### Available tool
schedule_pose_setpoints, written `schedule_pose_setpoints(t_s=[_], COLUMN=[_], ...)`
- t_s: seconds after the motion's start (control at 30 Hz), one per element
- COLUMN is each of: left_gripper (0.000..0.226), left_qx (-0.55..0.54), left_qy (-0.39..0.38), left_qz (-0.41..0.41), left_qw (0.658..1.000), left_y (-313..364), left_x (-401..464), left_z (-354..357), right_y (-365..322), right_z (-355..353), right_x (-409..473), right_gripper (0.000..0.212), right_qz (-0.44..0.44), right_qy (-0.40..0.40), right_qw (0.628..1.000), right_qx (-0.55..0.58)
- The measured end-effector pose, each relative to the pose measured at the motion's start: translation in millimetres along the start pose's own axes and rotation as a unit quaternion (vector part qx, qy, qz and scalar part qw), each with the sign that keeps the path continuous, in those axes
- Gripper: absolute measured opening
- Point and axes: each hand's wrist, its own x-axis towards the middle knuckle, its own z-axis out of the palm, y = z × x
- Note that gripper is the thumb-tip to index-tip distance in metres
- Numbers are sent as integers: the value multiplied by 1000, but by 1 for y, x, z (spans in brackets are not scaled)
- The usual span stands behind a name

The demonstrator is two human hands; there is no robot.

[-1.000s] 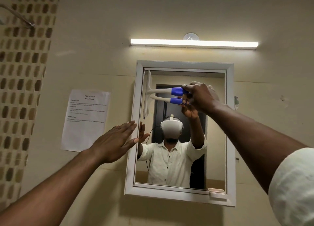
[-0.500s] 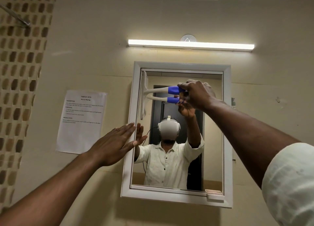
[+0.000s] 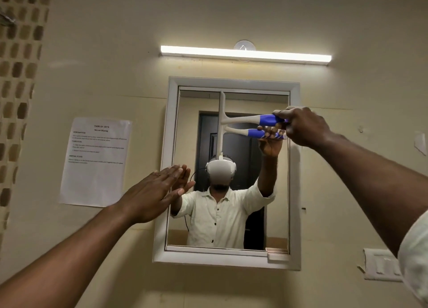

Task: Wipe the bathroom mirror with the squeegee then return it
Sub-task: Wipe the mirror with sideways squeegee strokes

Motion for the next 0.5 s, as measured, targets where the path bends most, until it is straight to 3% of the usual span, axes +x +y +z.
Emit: schedule_pose_setpoints(t_s=[0.5], left_gripper=[80], left_qx=[-49], left_qy=[10], left_qz=[58], left_qw=[997], left_y=[42], left_x=[25], left_z=[20], right_y=[80], right_z=[-52], right_x=[-32], right_gripper=[43], right_qz=[93], right_qy=[-22], right_qw=[993], right_qx=[-72])
